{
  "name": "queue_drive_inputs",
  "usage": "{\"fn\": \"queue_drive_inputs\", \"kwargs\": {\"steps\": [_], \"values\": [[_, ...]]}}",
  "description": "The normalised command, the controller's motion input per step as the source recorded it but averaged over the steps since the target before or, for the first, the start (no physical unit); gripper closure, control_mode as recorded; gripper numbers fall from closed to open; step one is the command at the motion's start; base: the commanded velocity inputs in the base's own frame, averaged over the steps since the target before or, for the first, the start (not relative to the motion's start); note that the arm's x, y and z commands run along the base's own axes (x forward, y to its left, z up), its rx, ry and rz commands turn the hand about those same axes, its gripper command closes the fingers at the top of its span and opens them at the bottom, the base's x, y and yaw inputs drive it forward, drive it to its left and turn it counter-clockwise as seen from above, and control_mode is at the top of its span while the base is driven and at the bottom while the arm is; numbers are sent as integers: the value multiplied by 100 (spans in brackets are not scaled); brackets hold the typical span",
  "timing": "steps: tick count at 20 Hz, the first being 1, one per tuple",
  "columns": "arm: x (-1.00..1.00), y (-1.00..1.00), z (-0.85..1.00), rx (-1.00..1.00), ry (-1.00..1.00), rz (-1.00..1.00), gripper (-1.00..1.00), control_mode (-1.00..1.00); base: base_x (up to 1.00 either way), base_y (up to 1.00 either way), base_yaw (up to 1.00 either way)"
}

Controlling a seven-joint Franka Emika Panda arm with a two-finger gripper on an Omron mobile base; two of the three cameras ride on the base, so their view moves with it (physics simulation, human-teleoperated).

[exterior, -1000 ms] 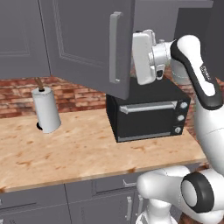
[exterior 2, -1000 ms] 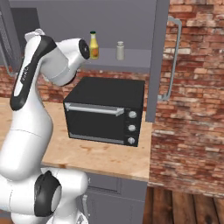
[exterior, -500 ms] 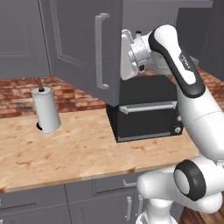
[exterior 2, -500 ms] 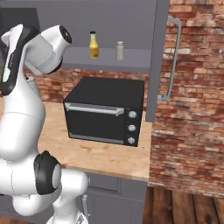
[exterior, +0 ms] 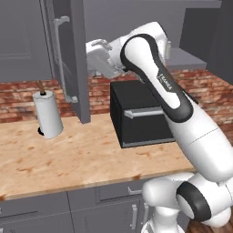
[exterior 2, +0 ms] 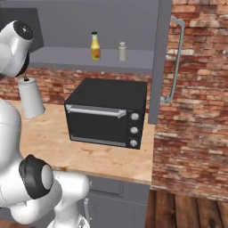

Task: Move the mustard and shaker from the cabinet to the dining counter.

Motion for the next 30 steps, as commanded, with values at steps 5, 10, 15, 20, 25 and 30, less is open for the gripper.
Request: {"fn": "queue_drive_inputs", "kwargs": {"steps": [5,10,15,20,25,30], "values": [[-15,-3,-1,0,-33,-20,-100,-100,0,0,0],[-13,-65,0,-6,-29,-16,-100,-100,0,0,0],[-7,-74,3,-11,-18,-14,-100,-100,0,0,0],[-1,-60,14,-5,-3,-35,-100,-100,0,0,0],[0,-51,17,-1,3,-49,-100,-100,0,0,0],[1,-51,7,-4,0,-48,-100,-100,0,0,0]]}}
